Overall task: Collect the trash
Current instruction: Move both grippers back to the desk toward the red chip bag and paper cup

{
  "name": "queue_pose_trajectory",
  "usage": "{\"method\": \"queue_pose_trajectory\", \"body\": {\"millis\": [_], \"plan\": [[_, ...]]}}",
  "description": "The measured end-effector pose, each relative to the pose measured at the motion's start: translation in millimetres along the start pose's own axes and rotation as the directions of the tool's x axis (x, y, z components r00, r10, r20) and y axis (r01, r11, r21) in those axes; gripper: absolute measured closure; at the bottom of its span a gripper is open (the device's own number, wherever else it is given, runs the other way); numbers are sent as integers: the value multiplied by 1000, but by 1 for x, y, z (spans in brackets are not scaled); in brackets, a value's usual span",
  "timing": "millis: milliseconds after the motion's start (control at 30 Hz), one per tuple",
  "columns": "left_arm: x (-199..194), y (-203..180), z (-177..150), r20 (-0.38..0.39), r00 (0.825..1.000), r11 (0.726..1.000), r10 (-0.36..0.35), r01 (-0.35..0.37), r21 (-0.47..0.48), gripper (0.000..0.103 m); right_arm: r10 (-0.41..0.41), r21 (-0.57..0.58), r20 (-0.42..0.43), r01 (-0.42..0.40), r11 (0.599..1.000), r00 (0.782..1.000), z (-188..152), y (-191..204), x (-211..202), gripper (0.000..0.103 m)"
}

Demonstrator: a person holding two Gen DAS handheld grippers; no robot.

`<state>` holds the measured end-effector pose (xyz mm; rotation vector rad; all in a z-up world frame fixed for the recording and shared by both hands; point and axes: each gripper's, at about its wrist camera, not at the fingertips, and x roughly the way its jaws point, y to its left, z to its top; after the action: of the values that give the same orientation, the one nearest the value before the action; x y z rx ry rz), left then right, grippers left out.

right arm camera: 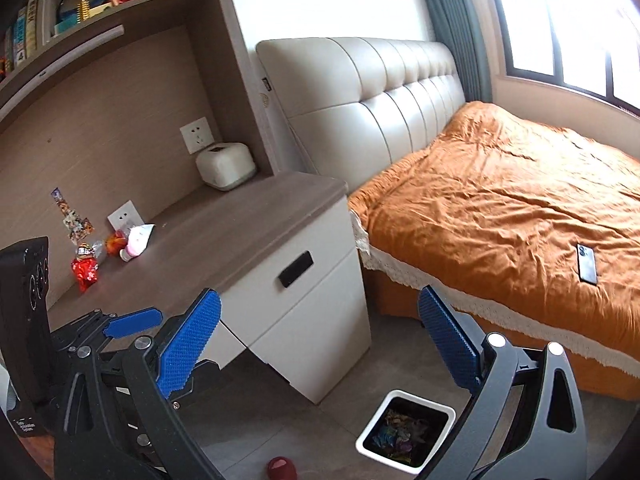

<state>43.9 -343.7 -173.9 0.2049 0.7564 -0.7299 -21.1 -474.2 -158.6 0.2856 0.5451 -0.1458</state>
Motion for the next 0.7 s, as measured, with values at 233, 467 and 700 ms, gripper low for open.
{"method": "queue_pose_trajectory", "body": {"millis": [233,467,700], "plan": [[-31,50,9,64,994,995,84,-80,-66,5,86,-78,14,-85,993,996,22,59,15,5],[-55,112,15,103,982,982,156,-143,-123,5,165,-136,-2,-163,977,986,39,129,43,5],[-74,183,19,122,962,959,244,-220,-181,5,234,-190,-18,-233,954,972,54,195,75,5]]}}
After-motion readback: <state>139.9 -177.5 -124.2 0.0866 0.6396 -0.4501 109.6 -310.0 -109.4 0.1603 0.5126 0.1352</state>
